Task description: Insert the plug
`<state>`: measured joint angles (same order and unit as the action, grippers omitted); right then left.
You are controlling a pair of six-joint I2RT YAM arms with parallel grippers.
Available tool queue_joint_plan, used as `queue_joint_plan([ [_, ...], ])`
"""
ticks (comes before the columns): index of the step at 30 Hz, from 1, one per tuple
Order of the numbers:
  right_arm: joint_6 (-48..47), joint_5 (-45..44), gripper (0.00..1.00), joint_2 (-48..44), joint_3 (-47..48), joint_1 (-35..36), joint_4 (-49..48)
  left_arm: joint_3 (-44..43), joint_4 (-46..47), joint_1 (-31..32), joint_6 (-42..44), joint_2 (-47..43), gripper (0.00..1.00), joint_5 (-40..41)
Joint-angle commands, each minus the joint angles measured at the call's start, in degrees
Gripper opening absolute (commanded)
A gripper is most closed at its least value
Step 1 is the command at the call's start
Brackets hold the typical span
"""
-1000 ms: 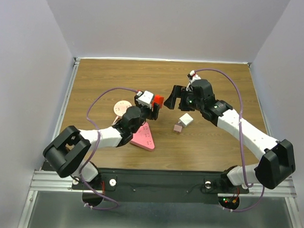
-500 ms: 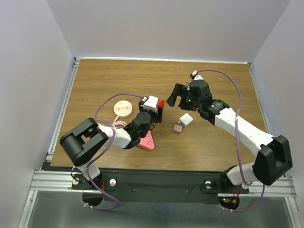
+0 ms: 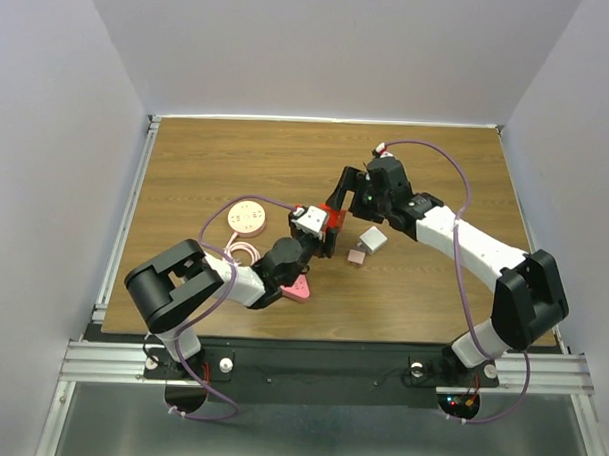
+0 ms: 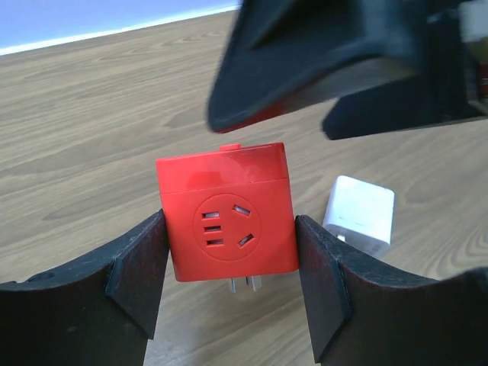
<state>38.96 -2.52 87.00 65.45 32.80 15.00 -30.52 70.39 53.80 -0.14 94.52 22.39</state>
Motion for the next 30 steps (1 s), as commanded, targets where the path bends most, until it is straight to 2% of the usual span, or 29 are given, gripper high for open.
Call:
queue_joint_plan([
  [1, 3.14, 2.17, 0.96, 0.45, 3.37, 0.25, -1.91, -0.06, 5.73, 0.95, 4.44, -3.73, 0.00, -2.01],
  [10, 3.49, 7.53, 0.96, 3.61, 3.98, 0.25, -1.82, -2.26, 4.67, 3.59, 10.94, -3.20, 0.00, 1.34],
  [17, 3.67, 9.12, 0.93, 2.56, 1.26, 0.51, -1.82, -4.81, 4.84, 5.26, 12.62, -1.53, 0.00, 11.78],
  [21, 3.75, 10.17, 0.92, 3.35, 0.82, 0.51, -1.82, -5.68, 6.51, 6.23, 16.22, -0.31, 0.00, 11.97],
  [30, 3.14, 11.49, 0.62, 4.40, -0.50, 0.95, -0.86, -7.80, 7.39, 7.55, 24.04, 0.93, 0.00, 15.58],
])
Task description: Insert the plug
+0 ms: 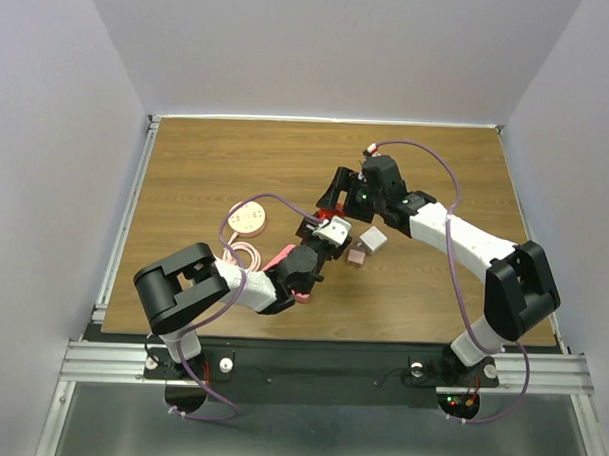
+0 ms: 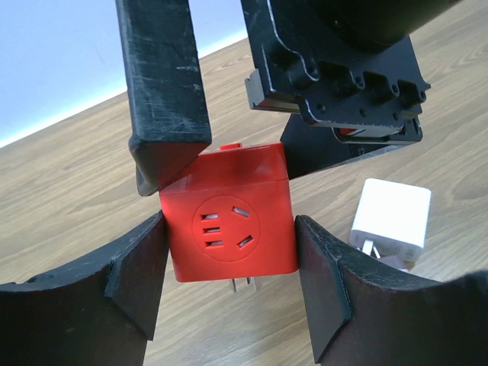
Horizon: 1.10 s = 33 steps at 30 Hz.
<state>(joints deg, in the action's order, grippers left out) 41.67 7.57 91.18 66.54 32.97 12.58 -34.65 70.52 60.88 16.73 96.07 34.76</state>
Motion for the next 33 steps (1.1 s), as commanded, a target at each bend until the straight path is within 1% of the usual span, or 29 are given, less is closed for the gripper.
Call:
queue_joint_plan([
  [1, 0.17, 1.74, 0.55, 0.40, -1.68, 0.69, 1.66, -3.84, 7.52, 0.47, 8.04, -0.45, 0.00, 2.86],
  [2, 0.17, 1.74, 0.49, 0.58, -1.59, 0.69, 1.83, -4.10, 7.53, 0.55, 8.40, -0.19, 0.00, 2.59],
  [3, -0.10, 1.74, 0.32, 0.84, -1.68, 0.69, 1.84, -4.28, 7.00, 0.55, 8.49, -0.10, 0.05, 2.50],
  [4, -0.18, 1.48, 0.25, 1.28, -1.77, 0.69, 1.84, -4.80, 6.48, 0.55, 8.15, -0.10, 0.12, 2.50],
  [5, -0.36, 0.78, 0.20, 1.55, -1.77, 0.69, 1.92, -4.98, 5.69, 0.55, 7.45, -0.27, 0.31, 2.07],
  [6, -0.45, 0.25, 0.15, 1.98, -1.77, 0.69, 1.84, -5.07, 4.37, 0.47, 6.48, -0.36, 0.40, 0.76],
  [7, -0.45, -0.88, 0.08, 2.60, -1.68, 0.78, 1.92, -5.59, 0.71, 0.47, 4.30, -0.71, 0.53, -0.13],
  [10, -0.80, -2.38, 0.02, 3.66, -0.72, 0.69, 1.84, -5.51, -4.67, 0.47, 1.03, -1.15, 0.65, -2.50],
  [11, -0.98, -3.00, 0.00, 4.01, -0.45, 0.69, 1.84, -5.42, -6.00, 0.29, -0.02, -1.41, 0.65, -3.20],
  [13, -1.59, -4.58, 0.01, 4.62, 0.25, 0.69, 1.75, -5.25, -10.11, 0.03, -3.62, -2.81, 0.69, -6.98],
  [14, -2.46, -6.50, 0.00, 4.80, 0.95, 0.69, 1.83, -4.99, -11.36, -0.41, -6.25, -3.34, 0.71, -10.47],
  [16, -4.83, -9.05, 0.00, 5.06, 1.83, 0.78, 1.40, -4.63, -14.08, -1.29, -8.46, -4.92, 0.74, -13.39],
  [17, -5.45, -9.59, 0.01, 5.06, 2.18, 0.69, 1.22, -4.55, -15.31, -1.64, -9.60, -5.45, 0.80, -15.23],
  [18, -6.16, -10.38, 0.00, 5.15, 2.36, 0.78, 1.13, -4.55, -16.11, -2.25, -10.66, -5.89, 0.82, -18.82],
  [20, -8.27, -11.78, 0.00, 5.33, 2.63, 0.69, 0.08, -4.28, -18.39, -3.31, -13.82, -7.21, 0.87, -22.79],
  [21, -8.79, -12.05, 0.01, 5.33, 2.63, 0.69, -0.27, -4.19, -19.10, -5.05, -15.05, -7.65, 0.90, -27.25],
  [23, -10.55, -12.32, 0.00, 5.50, 2.28, 0.69, -2.02, -3.58, -20.51, -7.17, -18.73, -8.79, 0.93, -32.01],
  [24, -10.90, -12.32, 0.01, 5.50, 1.84, 0.69, -2.64, -3.40, -20.69, -9.27, -19.97, -9.23, 0.94, -37.35],
  [25, -11.78, -12.41, 0.00, 5.50, 1.57, 0.69, -3.87, -2.53, -20.86, -10.51, -22.25, -10.11, 0.96, -39.40],
  [26, -12.31, -12.41, 0.01, 5.42, 1.14, 0.69, -4.75, -2.09, -20.86, -11.57, -23.14, -10.64, 0.96, -41.51],
  [27, -12.75, -12.41, 0.00, 5.24, 0.26, 0.69, -5.63, -1.65, -20.95, -12.53, -23.93, -11.16, 0.96, -45.45],
  [28, -13.10, -12.58, 0.00, 5.15, -0.09, 0.69, -6.33, -1.12, -21.04, -14.54, -24.90, -12.04, 0.96, -46.96],
  [33, -16.97, -12.06, 0.01, 4.71, -1.42, 0.69, -10.29, 3.10, -20.95, -19.22, -30.60, -15.30, 0.96, -50.40],
])
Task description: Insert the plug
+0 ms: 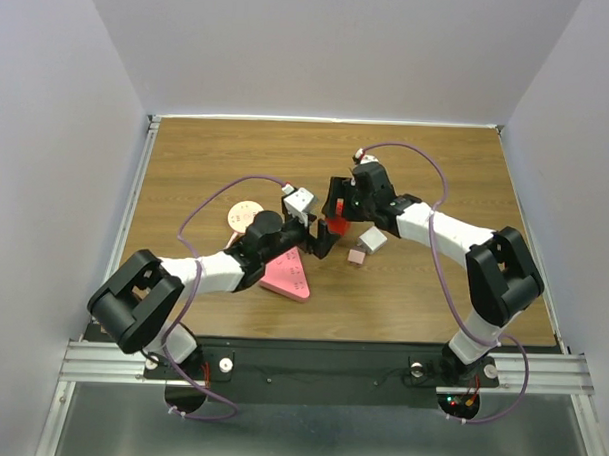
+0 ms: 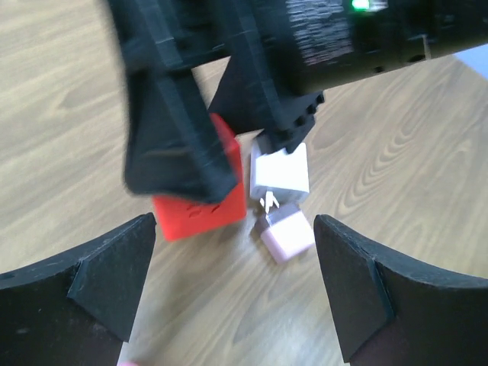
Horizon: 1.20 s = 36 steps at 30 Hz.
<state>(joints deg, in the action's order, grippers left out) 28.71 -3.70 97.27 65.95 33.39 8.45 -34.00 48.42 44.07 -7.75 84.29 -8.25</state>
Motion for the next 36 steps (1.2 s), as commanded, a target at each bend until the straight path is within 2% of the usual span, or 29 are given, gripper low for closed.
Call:
queue_joint_plan([
  [1, -4.53, -0.60, 0.00, -1.56, -0.74, 0.36, -6.34, 2.79, 1.23, -3.02, -6.57, -3.69, 0.96, -7.74],
  [7, -11.65, 3.44, 0.01, -3.49, -2.23, 0.28, -9.66, 3.94, 1.41, -6.37, -5.01, -2.99, 0.96, -15.21],
  [14, -18.95, 22.13, 0.00, -6.74, -2.06, 0.28, -9.94, 3.68, 1.06, -7.95, -2.63, -2.11, 0.96, -23.38],
  [23, -20.36, 35.15, 0.01, -9.82, -2.49, 0.19, -8.71, 4.64, -0.52, -9.36, -0.95, -4.57, 0.95, -22.16],
  [36, -21.06, 44.92, 0.00, -10.09, -0.47, 0.27, -2.56, 3.24, -0.96, -9.53, 1.07, -6.25, 0.95, -19.61],
])
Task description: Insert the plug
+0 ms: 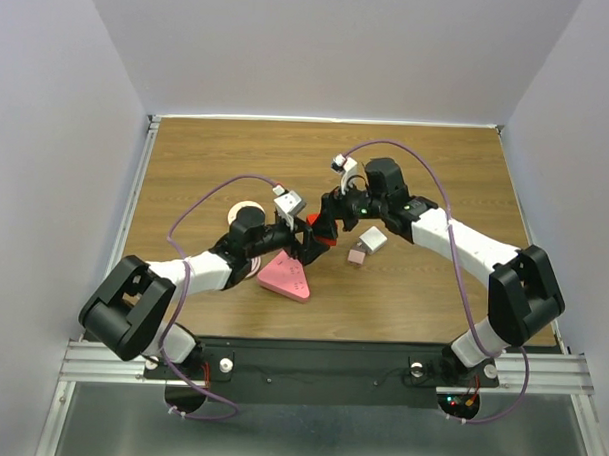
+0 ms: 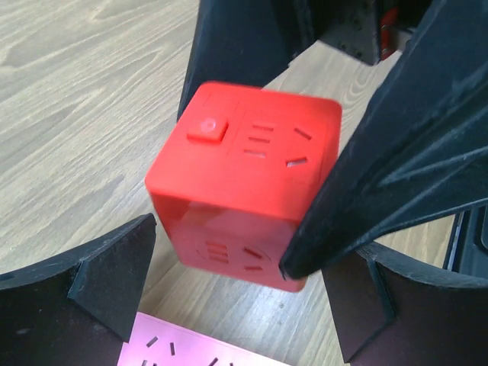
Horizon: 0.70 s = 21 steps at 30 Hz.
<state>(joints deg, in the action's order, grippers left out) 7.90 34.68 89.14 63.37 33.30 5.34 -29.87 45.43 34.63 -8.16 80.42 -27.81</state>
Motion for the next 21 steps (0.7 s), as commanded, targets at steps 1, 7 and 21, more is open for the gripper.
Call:
queue_joint_plan([
  [1, -0.17, 7.15, 0.00, -1.87, 2.19, 0.36, 0.63, -1.16, 2.38, -0.09, 1.31, -1.77, 0.95, -0.83],
  [7, -0.08, 7.95, 0.00, -2.39, 1.84, 0.28, 0.98, -1.77, 3.96, 0.00, 0.26, -0.88, 0.76, -3.82],
  [21, 5.01, -0.31, 0.67, -1.78, 4.48, 0.36, 2.82, 1.13, 4.06, 5.62, 0.69, -1.84, 0.00, 5.75],
])
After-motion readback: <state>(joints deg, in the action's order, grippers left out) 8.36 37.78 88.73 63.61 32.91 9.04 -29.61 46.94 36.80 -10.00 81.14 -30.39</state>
